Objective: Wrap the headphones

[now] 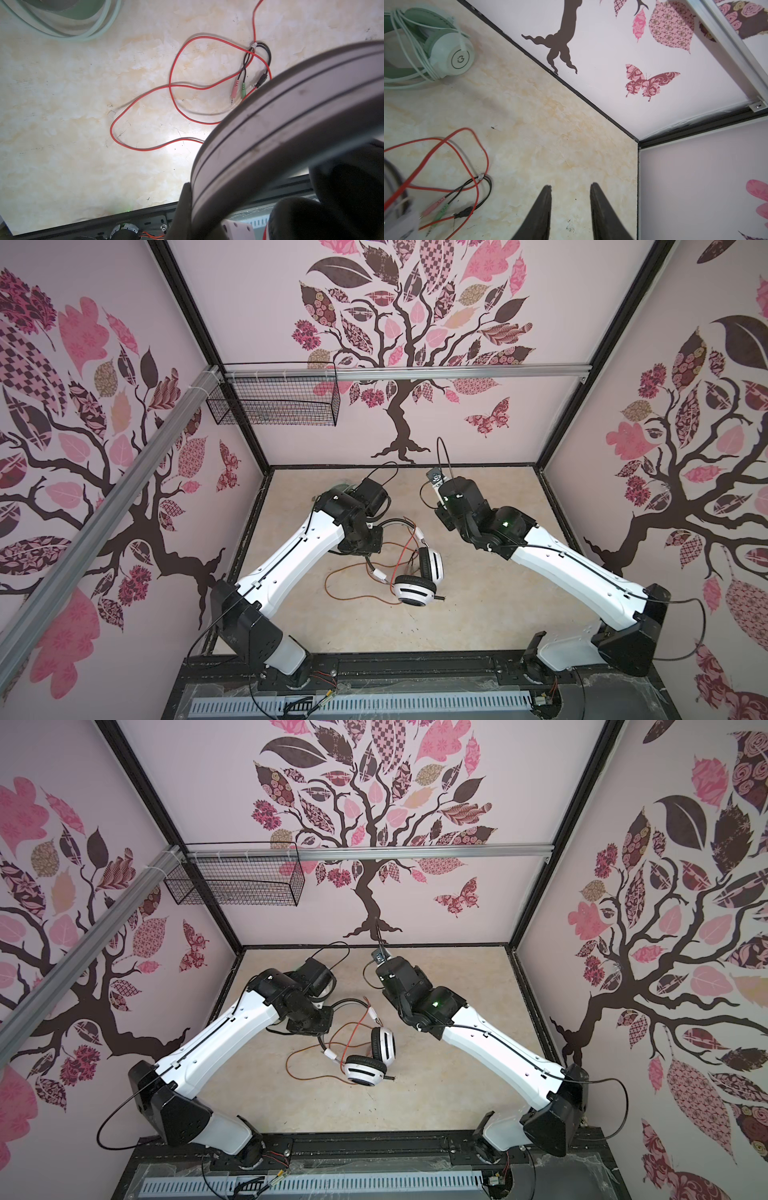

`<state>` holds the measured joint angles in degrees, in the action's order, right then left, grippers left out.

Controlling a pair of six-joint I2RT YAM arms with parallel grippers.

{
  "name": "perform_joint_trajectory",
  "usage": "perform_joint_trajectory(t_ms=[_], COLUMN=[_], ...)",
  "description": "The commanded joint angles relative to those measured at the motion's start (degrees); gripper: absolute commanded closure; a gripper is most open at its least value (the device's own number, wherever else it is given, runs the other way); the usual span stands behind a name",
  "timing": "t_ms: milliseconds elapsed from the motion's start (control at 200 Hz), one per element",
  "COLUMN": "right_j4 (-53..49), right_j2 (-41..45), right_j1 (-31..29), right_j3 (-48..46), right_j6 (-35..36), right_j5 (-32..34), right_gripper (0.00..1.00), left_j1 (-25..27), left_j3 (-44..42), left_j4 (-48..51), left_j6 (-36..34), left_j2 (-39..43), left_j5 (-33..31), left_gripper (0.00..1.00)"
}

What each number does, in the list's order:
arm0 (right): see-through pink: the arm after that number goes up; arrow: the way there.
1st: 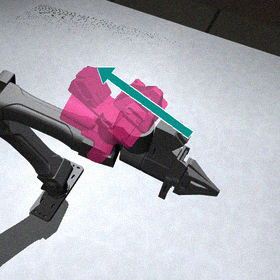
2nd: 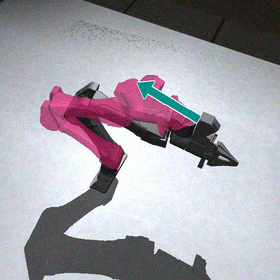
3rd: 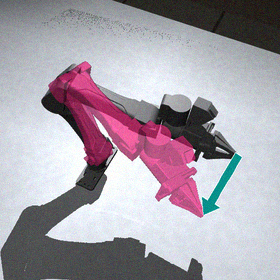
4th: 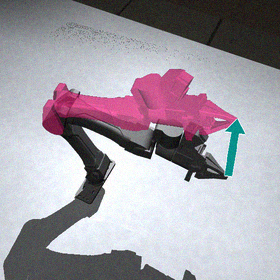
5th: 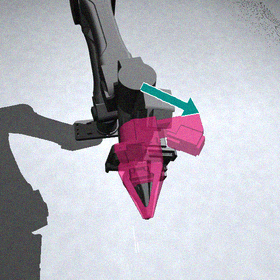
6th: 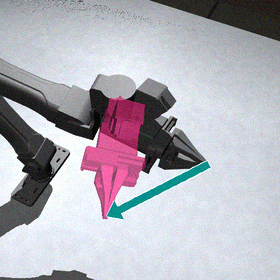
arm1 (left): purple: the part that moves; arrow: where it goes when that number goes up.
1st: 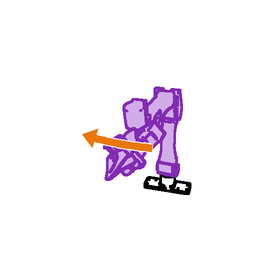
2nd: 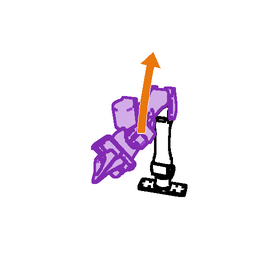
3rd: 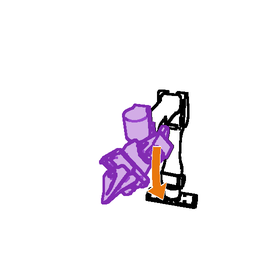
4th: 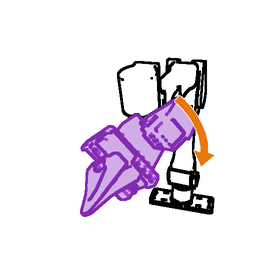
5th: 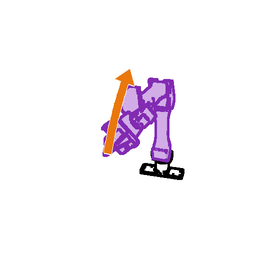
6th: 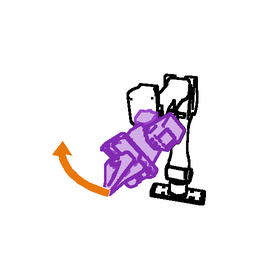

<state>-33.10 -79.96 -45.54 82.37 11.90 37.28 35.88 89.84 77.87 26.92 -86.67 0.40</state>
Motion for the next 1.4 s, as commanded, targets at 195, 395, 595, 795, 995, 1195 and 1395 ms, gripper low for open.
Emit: perform_joint_trajectory(t_ms=[195,395,595,795,995,1195,1395], right_j4=[2.98,25.83,44.26,54.4,61.28,67.13,64.98], right_j2=[5.78,10.75,7.2,0.32,-6.63,-10.33,-9.75], right_j1=[6.59,23.72,23.83,23.74,23.74,23.51,23.59], right_j3=[-8.2,-28.62,-39.95,-40.37,-36.18,-33.47,-28.06], right_j6=[-12.32,-23.5,-22.93,-22.63,-21.45,-24.75,-26.68], right_j5=[-20.87,-62.0,-73.2,-73.76,-75.85,-80.06,-78.45], right_gripper=[0.59,0.52,0.45,0.4,0.35,0.39,1.0], left_j1=[-0.16,-0.18,-0.17,-0.27,-0.93,-1.05,-1.24], left_j3=[0.97,3.74,8.97,10.68,10.56,10.28,8.21], left_j4=[0.99,3.7,3.96,3.41,2.07,1.51,0.2], left_j6=[-0.91,-0.73,-0.45,-0.76,0.07,0.82,1.41], left_j2=[1.43,1.19,1.65,2.74,3.72,3.82,3.81], left_j5=[-0.21,-1.55,2.83,6.69,12.23,13.57,14.27], left_gripper=[1.0,1.0,1.0,1.0,1.0,1.0,1.0])
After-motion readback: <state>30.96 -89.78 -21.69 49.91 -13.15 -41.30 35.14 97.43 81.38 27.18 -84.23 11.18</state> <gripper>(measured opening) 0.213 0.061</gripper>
